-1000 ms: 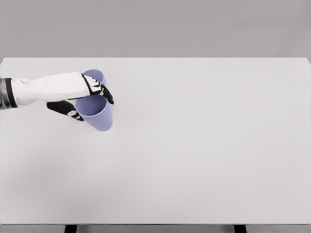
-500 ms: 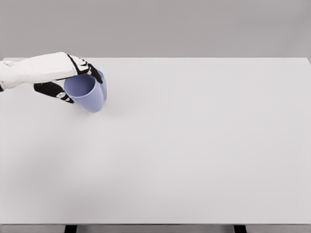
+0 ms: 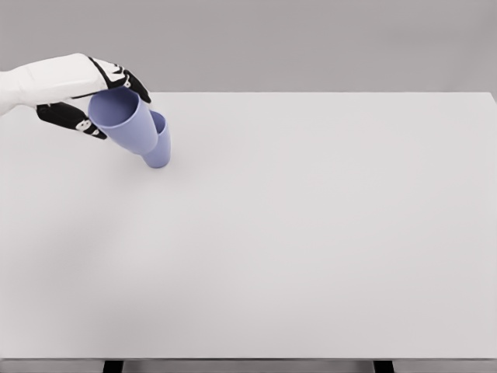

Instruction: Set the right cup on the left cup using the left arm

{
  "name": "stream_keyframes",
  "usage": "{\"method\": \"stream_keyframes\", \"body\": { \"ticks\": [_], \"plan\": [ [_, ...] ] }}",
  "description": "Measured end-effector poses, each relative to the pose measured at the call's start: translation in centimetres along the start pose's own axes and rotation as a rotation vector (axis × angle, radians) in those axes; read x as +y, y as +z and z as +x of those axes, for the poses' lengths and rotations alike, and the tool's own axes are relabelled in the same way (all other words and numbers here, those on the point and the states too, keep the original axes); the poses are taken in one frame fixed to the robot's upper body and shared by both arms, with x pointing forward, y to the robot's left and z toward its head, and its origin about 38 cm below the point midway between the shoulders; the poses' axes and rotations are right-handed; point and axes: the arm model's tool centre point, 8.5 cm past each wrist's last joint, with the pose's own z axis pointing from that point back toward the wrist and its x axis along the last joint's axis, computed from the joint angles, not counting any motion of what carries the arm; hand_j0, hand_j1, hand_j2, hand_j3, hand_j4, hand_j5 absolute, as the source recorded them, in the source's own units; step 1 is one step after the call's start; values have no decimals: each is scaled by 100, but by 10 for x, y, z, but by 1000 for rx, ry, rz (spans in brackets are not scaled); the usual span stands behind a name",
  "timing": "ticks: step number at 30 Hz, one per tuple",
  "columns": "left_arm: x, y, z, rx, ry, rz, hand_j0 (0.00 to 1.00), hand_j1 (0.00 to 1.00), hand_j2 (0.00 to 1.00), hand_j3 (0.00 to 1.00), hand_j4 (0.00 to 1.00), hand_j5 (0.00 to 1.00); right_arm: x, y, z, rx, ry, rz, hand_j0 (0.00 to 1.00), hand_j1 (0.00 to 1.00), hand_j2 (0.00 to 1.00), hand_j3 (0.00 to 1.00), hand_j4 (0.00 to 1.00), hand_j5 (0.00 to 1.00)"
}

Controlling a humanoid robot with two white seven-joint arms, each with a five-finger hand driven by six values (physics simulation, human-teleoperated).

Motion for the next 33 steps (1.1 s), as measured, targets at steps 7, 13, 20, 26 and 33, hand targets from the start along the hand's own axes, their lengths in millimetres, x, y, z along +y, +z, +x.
{"method": "stream_keyframes", "body": {
  "ticks": [7, 13, 20, 26, 33],
  "plan": [
    [11, 1, 0, 1, -6, -6, 58, 58, 58, 58, 58, 58, 0, 0, 0, 0, 0, 0, 100, 100, 100, 100, 100, 100],
    [15, 2, 0, -1, -6, -3, 58, 58, 58, 58, 58, 58, 0, 0, 0, 0, 0, 0, 100, 100, 100, 100, 100, 100],
    [18, -7, -10, 13, 5, -5, 58, 58, 58, 58, 58, 58, 0, 0, 0, 0, 0, 0, 100, 100, 100, 100, 100, 100],
    [16, -13, -19, 28, 17, -15, 58, 58, 58, 58, 58, 58, 0, 0, 0, 0, 0, 0, 100, 100, 100, 100, 100, 100],
    [16, -21, -26, 39, 22, -40, 58, 58, 58, 58, 58, 58, 0, 0, 0, 0, 0, 0, 100, 100, 100, 100, 100, 100]
  ]
}}
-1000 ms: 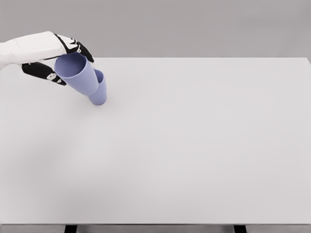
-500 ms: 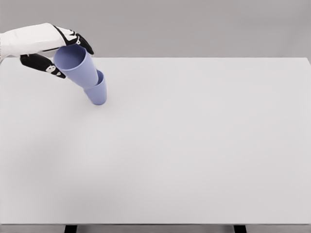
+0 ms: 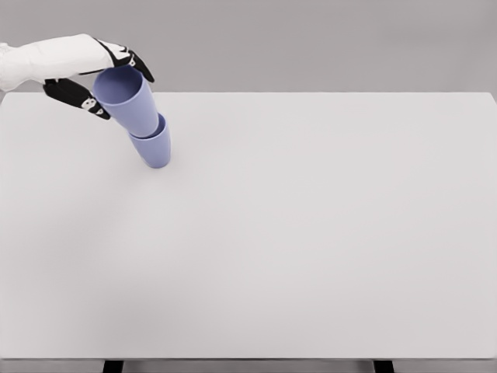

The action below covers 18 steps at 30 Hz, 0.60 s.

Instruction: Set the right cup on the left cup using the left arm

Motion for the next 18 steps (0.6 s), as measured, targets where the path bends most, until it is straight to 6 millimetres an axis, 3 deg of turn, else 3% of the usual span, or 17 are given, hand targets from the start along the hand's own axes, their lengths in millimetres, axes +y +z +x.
{"method": "stream_keyframes", "body": {
  "ticks": [6, 18],
  "plan": [
    [14, -5, -6, 17, -16, 4, 58, 58, 58, 58, 58, 58, 0, 0, 0, 0, 0, 0, 100, 100, 100, 100, 100, 100],
    [3, -17, -18, 41, 11, -25, 58, 58, 58, 58, 58, 58, 0, 0, 0, 0, 0, 0, 100, 100, 100, 100, 100, 100]
  ]
}}
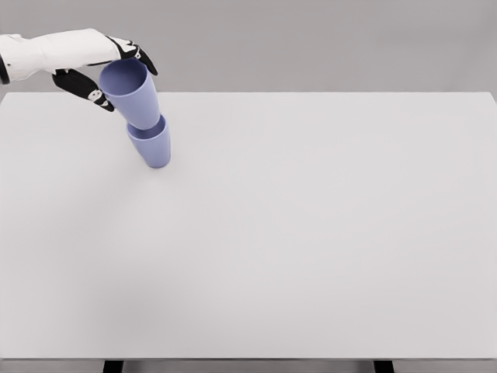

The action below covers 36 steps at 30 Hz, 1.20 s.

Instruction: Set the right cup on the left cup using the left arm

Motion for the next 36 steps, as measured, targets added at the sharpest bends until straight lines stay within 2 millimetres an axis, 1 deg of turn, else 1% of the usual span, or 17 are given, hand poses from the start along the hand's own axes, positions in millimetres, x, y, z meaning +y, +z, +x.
{"method": "stream_keyframes", "body": {
  "ticks": [15, 20, 30, 36],
  "plan": [
    [-3, 0, -1, 3, 6, -5, 58, 58, 58, 58, 58, 58, 0, 0, 0, 0, 0, 0, 100, 100, 100, 100, 100, 100],
    [-3, -5, -1, -1, 8, -4, 58, 58, 58, 58, 58, 58, 0, 0, 0, 0, 0, 0, 100, 100, 100, 100, 100, 100],
    [-5, -6, -11, 26, 22, -2, 59, 59, 59, 59, 59, 59, 0, 0, 0, 0, 0, 0, 100, 100, 100, 100, 100, 100],
    [-6, -7, -12, 31, 25, -6, 59, 59, 59, 59, 59, 59, 0, 0, 0, 0, 0, 0, 100, 100, 100, 100, 100, 100]
  ]
}}
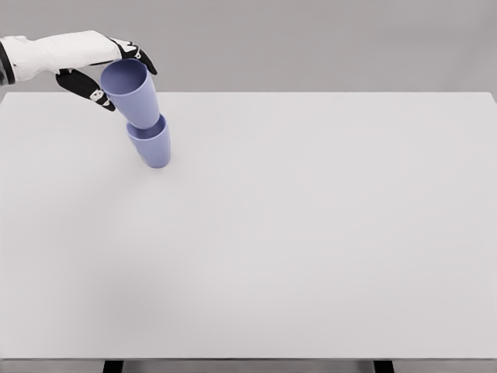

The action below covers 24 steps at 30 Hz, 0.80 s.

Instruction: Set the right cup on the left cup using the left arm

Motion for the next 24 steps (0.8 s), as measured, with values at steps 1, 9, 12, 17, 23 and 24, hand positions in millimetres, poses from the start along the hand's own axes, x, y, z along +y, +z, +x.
{"method": "stream_keyframes", "body": {
  "ticks": [1, 9, 12, 17, 23, 24],
  "plan": [
    [-1, 0, 0, 0, 1, -2, 59, 59, 59, 59, 59, 59, 0, 0, 0, 0, 0, 0, 100, 100, 100, 100, 100, 100],
    [-4, -5, 2, -8, 2, -11, 59, 59, 59, 59, 59, 59, 0, 0, 0, 0, 0, 0, 100, 100, 100, 100, 100, 100],
    [-4, -6, 2, -10, 2, -11, 59, 59, 59, 59, 59, 59, 0, 0, 0, 0, 0, 0, 100, 100, 100, 100, 100, 100],
    [-4, -6, 3, -12, 3, -11, 59, 59, 59, 59, 59, 59, 0, 0, 0, 0, 0, 0, 100, 100, 100, 100, 100, 100],
    [-4, -6, 3, -12, 4, -10, 59, 59, 59, 59, 59, 59, 0, 0, 0, 0, 0, 0, 100, 100, 100, 100, 100, 100],
    [-4, -6, 3, -12, 5, -10, 59, 59, 59, 59, 59, 59, 0, 0, 0, 0, 0, 0, 100, 100, 100, 100, 100, 100]
  ]
}}
